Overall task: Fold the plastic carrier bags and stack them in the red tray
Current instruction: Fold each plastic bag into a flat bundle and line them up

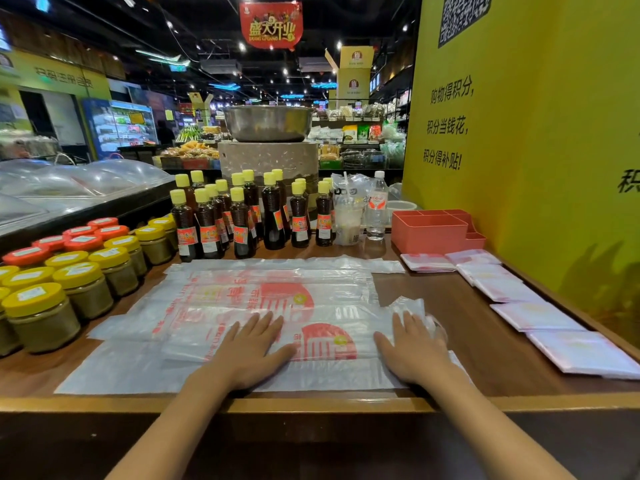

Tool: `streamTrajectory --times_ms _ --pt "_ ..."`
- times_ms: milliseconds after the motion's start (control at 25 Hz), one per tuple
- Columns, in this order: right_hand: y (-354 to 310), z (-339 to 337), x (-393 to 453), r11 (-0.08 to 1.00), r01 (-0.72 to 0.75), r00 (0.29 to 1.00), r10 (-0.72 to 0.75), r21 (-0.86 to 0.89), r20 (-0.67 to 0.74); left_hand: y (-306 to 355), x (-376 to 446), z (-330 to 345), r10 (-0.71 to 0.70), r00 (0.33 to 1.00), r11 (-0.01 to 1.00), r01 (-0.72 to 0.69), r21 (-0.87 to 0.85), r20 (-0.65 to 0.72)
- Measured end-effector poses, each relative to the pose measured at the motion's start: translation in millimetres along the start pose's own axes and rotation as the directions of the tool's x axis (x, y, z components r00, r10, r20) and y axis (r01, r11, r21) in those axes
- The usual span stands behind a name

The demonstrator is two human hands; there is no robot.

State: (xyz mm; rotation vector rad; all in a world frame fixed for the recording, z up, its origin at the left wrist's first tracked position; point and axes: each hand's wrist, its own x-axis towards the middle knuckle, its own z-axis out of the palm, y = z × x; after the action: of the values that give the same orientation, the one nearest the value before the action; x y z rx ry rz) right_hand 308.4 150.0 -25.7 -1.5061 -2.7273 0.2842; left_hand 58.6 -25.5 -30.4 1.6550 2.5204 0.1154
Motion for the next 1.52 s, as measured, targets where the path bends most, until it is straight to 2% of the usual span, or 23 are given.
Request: streamTrajectory --times_ms 120,240,320,360,440,480,520,600,680,880,1040,1160,1360,1520 --pt "23.4 -1.4 -3.5 0.998 -0.06 0.998 0.06 0.035 -0.01 -27.6 -8.9 -2.8 -0.136 0.991 0.99 0.136 0.036 -0.007" --pt "18.7 1.0 -6.3 0.997 -0.068 0.992 0.073 0.047 -0.106 -36.7 -15.5 -2.7 -0.223 0.974 0.973 0.225 0.051 -0.032" --pt "17.4 -1.8 -9.2 0.998 -0.038 0.966 0.047 0.041 -0.256 -29.8 -17.2 -3.3 -0.182 0.98 0.982 0.185 0.029 -0.083" --pt "17.8 -3.9 -11.8 0.998 0.038 0.938 -0.021 0.043 -0.345 -27.2 -18.4 -3.8 -0.121 0.985 0.993 0.121 -0.004 -0.122" --pt "17.3 -6.3 -16.8 0.952 0.298 0.864 -0.236 0.075 -0.445 -24.0 -22.0 -8.4 0.029 0.981 0.993 -0.05 -0.104 -0.192" --pt "15.6 -7.0 -20.0 0.905 0.405 0.846 -0.317 0.131 -0.428 -23.1 -24.4 -11.2 0.069 0.978 0.984 -0.1 -0.151 -0.197" --pt "13.6 -7.3 -22.2 0.87 0.449 0.858 -0.358 0.201 -0.368 -22.0 -26.3 -13.1 0.082 0.979 0.976 -0.116 -0.182 -0.187" --pt "11.8 -5.8 -21.6 0.872 0.397 0.915 -0.35 0.287 -0.203 -19.9 -28.8 -14.3 0.069 0.983 0.976 -0.101 -0.193 -0.168" --pt "11.9 -6.8 -20.6 0.9 0.329 0.944 -0.309 0.285 -0.114 -18.5 -29.0 -14.2 0.069 0.977 0.982 -0.102 -0.16 -0.201" --pt "8.8 -11.7 -22.6 0.907 0.392 0.912 -0.361 0.154 -0.197 -10.5 -35.2 -23.5 0.137 0.976 0.99 -0.14 -0.006 -0.171" --pt "3.7 -12.4 -22.0 0.886 0.462 0.859 -0.458 -0.038 -0.231 2.0 -30.7 -29.9 0.135 0.979 0.984 -0.114 0.137 -0.15" --pt "2.1 -14.4 -22.7 0.877 0.479 0.85 -0.471 -0.027 -0.236 2.0 -33.6 -29.7 0.139 0.971 0.971 -0.094 0.221 -0.195" --pt "0.6 -20.9 -23.4 0.861 0.497 0.83 -0.509 -0.113 -0.23 -16.6 -57.4 -31.6 0.071 0.958 0.985 -0.023 0.17 -0.277" --pt "-17.9 -35.1 -27.8 0.846 0.508 0.829 -0.531 -0.162 -0.174 -41.6 -71.7 -45.2 -0.022 0.96 0.991 0.057 0.12 -0.278"
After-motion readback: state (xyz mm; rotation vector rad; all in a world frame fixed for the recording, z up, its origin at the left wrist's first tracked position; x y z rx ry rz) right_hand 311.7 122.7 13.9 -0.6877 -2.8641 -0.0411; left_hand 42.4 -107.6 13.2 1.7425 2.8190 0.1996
